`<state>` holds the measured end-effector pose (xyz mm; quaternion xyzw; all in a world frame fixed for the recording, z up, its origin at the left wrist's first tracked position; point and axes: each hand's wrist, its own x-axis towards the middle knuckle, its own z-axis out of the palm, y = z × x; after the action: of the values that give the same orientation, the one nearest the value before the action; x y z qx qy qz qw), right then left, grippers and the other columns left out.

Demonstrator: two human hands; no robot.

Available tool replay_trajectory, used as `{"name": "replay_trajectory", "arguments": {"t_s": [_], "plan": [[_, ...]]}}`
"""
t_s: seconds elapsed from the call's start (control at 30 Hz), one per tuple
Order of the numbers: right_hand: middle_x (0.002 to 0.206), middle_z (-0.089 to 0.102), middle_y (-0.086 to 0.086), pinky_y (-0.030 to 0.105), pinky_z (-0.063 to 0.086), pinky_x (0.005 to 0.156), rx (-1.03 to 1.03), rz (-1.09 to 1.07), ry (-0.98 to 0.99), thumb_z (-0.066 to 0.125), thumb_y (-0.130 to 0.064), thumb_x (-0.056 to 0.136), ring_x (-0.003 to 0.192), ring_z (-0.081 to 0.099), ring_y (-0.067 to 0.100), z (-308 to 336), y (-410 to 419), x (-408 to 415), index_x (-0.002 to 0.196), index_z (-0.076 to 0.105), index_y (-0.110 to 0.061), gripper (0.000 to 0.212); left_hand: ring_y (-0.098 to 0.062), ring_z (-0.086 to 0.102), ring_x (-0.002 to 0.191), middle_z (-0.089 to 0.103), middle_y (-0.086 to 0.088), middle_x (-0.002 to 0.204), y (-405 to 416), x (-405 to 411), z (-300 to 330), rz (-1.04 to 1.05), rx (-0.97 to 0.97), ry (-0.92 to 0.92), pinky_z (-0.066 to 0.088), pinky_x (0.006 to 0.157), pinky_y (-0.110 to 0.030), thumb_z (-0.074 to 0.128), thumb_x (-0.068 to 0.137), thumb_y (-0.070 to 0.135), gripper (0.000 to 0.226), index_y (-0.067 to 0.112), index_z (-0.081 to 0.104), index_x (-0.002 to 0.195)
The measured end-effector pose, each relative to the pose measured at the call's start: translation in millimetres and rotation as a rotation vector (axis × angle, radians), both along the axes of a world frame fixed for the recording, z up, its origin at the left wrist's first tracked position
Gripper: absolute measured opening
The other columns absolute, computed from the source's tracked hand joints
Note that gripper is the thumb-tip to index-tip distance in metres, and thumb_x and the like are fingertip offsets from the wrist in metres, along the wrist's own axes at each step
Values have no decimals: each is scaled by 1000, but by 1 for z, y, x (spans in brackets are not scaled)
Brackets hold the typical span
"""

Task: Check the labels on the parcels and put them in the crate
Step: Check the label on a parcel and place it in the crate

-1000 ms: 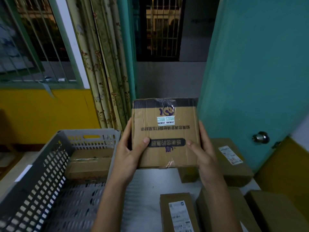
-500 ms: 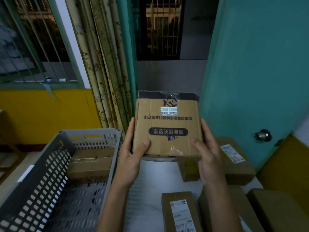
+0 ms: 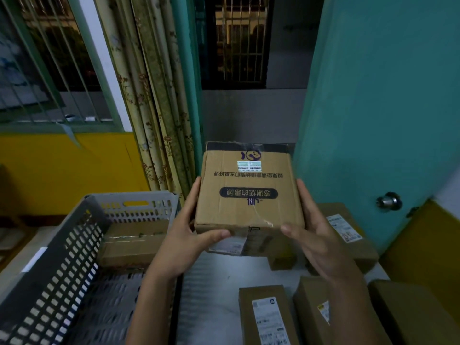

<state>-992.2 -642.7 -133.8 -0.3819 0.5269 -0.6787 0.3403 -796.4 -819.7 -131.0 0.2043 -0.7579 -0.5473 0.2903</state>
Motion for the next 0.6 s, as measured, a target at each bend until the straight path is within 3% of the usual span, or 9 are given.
{"name": "replay_trajectory", "arguments": {"t_s": [0.17, 0.27, 0.33, 0.43, 0.6], "plan": [[125, 65, -29, 25, 59, 85, -1, -192, -9, 79, -50, 70, 111, 66, -3, 1, -13, 13, 140, 39, -57, 82, 16, 54, 120, 52, 51, 125, 6, -10, -3, 186, 19, 157, 52, 97, -20, 80, 69, 46, 95, 55, 31, 150], [139, 54, -27, 38, 55, 97, 73, -233, 85, 82, -67, 66, 124, 59, 3, -5, -19, 21, 135, 30, -75, 87, 14, 56, 119, 54, 49, 125, 8, -15, -5, 240, 0, 175, 53, 92, -15, 77, 71, 53, 87, 60, 33, 147], [147, 47, -20, 45, 53, 102, 88, -250, 134, 85, -65, 63, 131, 54, 9, -6, -20, 22, 133, 24, -81, 95, 17, 55, 118, 53, 50, 124, 8, -16, -7, 231, -13, 156, 52, 89, -10, 81, 70, 46, 93, 61, 30, 147], [144, 46, -23, 46, 53, 103, 96, -300, 167, 83, -55, 65, 130, 53, 7, -4, -21, 23, 132, 23, -81, 93, 18, 52, 122, 50, 47, 128, 7, -17, -12, 193, -24, 120, 48, 95, -8, 91, 69, 26, 111, 61, 21, 148], [145, 51, -19, 49, 56, 99, 98, -336, 181, 81, -63, 64, 126, 57, 7, -7, -24, 25, 137, 25, -76, 93, 17, 50, 123, 52, 44, 130, 12, -23, -14, 275, -13, 184, 46, 96, -7, 87, 76, 18, 102, 48, 26, 152]]}}
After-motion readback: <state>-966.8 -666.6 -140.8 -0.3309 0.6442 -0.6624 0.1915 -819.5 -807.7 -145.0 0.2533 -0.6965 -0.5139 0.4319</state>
